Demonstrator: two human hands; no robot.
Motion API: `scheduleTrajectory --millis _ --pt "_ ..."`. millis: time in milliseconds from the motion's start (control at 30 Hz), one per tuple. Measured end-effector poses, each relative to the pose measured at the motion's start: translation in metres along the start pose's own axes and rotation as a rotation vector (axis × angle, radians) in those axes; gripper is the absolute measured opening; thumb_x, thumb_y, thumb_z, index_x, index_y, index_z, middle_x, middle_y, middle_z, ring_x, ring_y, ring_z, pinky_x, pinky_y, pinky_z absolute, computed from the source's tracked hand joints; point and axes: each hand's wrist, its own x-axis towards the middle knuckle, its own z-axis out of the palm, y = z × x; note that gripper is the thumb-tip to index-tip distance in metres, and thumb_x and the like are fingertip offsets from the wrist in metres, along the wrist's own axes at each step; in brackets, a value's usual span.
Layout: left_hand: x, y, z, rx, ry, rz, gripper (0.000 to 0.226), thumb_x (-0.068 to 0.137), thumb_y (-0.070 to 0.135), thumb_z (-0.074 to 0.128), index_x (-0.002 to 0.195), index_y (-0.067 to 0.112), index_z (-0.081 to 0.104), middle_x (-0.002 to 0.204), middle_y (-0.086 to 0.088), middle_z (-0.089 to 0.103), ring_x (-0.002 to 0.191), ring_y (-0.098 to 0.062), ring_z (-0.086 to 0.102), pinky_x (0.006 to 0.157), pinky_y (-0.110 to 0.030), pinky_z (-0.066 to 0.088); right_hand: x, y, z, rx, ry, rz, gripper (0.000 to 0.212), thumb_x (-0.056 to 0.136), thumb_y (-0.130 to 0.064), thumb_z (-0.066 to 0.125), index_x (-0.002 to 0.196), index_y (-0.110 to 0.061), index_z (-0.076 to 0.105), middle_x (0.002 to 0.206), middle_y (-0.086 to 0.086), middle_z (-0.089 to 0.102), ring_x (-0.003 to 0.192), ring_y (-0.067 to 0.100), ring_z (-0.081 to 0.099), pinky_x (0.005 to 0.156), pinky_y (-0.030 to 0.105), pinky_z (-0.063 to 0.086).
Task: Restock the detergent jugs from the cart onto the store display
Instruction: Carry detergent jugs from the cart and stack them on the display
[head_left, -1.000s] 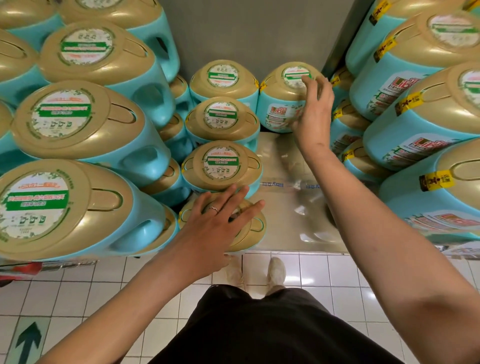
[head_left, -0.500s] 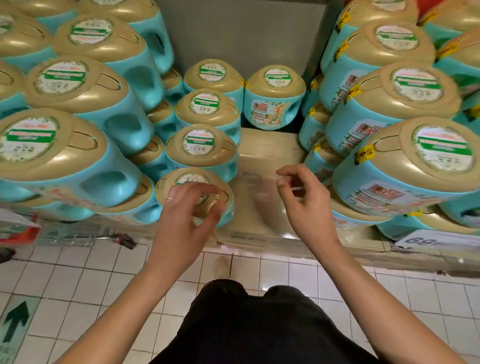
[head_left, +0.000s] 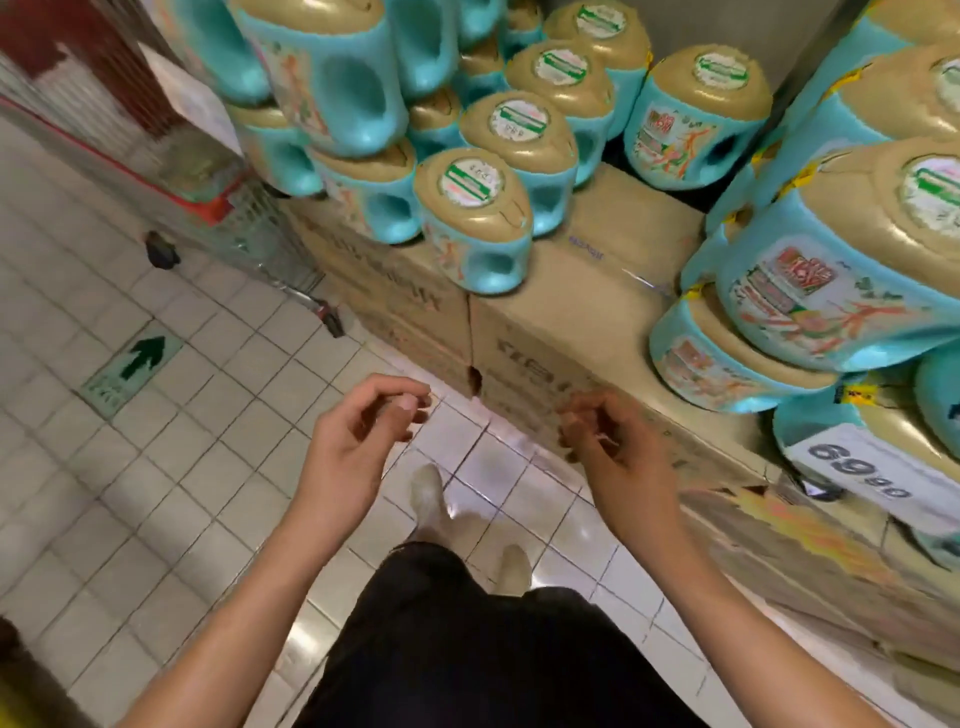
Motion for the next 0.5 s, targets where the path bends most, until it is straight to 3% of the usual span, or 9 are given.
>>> scheduleTrajectory --millis 100,200,500 --pt "-0.043 -0.018 -0.032 -0.034 0.103 -0.087 0.018 0.101 0.028 0.06 0.109 0.02 0.074 0.105 -0.002 0.076 0.098 -0.02 0.073 0.079 -0.023 0.058 -0.015 -0.002 0.024 -0.015 -0.136 -0.005 0.008 0.093 -0.046 0.059 0.093 -0.047 0.067 0.084 -0.007 0.073 0.078 0.015 0.071 0.072 0.036 0.06" --pt "-0.083 -0.037 -0.072 -0.057 0.228 -0.155 0.015 0.105 0.022 0.061 0.108 0.026 0.075 0.106 -0.003 0.076 0.1 -0.019 0.073 0.078 -0.023 0.058 -0.027 -0.007 0.058 -0.037 -0.256 -0.02 0.014 0.096 -0.047 0.057 0.097 -0.04 0.069 0.087 -0.006 0.075 0.082 0.017 0.073 0.075 0.037 0.06" --pt "-0.189 -0.099 -0.211 -0.042 0.561 -0.289 0.021 0.108 0.026 0.054 0.106 0.034 0.073 0.108 -0.001 0.076 0.1 -0.018 0.072 0.083 -0.034 0.054 -0.034 -0.044 0.202 -0.096 -0.599 0.015 0.016 0.106 -0.017 0.058 0.1 -0.02 0.072 0.087 -0.002 0.075 0.083 0.011 0.072 0.077 0.016 0.054"
